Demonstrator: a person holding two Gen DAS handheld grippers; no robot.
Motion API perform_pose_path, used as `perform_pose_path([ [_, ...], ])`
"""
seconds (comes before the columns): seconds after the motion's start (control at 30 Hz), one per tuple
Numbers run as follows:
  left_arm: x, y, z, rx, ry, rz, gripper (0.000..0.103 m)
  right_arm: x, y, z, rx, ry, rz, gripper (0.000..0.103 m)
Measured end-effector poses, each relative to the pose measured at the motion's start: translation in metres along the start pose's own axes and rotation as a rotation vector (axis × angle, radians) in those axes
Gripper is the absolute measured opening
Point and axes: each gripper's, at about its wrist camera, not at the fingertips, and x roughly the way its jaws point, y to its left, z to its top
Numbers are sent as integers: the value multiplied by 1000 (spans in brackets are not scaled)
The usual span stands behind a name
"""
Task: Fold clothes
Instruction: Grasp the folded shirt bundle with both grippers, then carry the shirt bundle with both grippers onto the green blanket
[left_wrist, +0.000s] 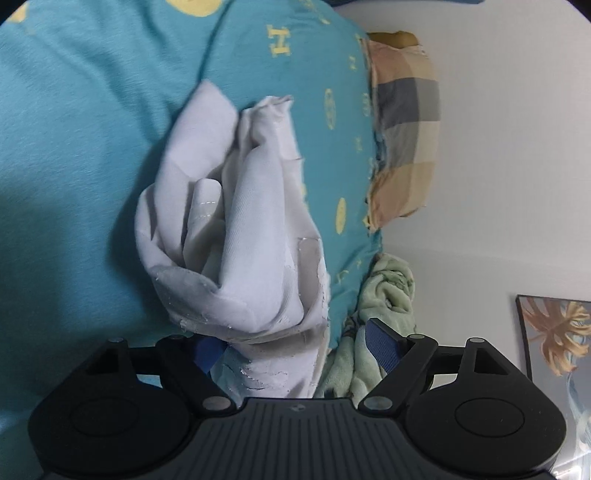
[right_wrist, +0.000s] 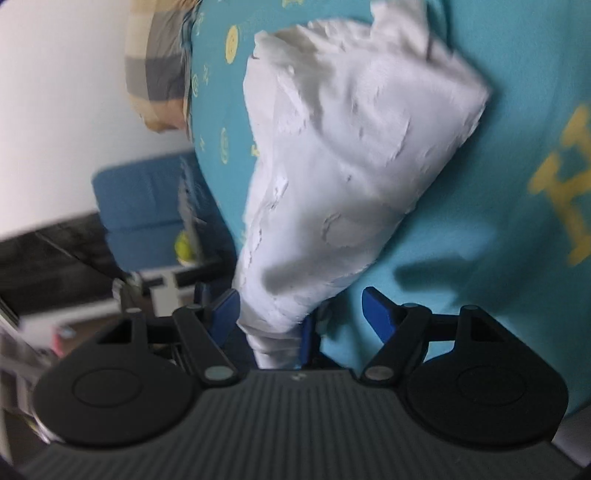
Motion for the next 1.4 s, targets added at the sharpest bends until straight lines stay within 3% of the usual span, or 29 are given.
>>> perform_pose_path([
  [0.23, 5, -10, 4, 17, -8, -68, 83, 14, -6, 13, 103, -80, 22, 76],
  [0.47, 9, 6, 0, -73, -16, -61, 83, -15, -10, 33, 48, -218, -47, 74],
  [0.67, 0, 32, 0, -188, -51, 42, 85, -28, -1, 35, -80, -287, -99, 37],
  [0.87, -6, 37, 7, -224, -98, 29, 85, -37, 24, 24, -236, -315, -70, 30],
  [0.9, -7, 36, 8, -223, -106, 31, 82, -39, 27, 23, -253, -319, -68, 30],
  [1.13, -20, 16, 23, -142, -113, 9, 34, -53, 44, 19, -297, -325, -51, 29],
  [1.23, -29, -1, 22, -104, -88, -30, 27, -71, 54, 11, -307, -332, -32, 29],
  [1.4, -53, -36, 3, -43, -49, -61, 25, -105, 64, -4, -268, -331, 28, 29],
])
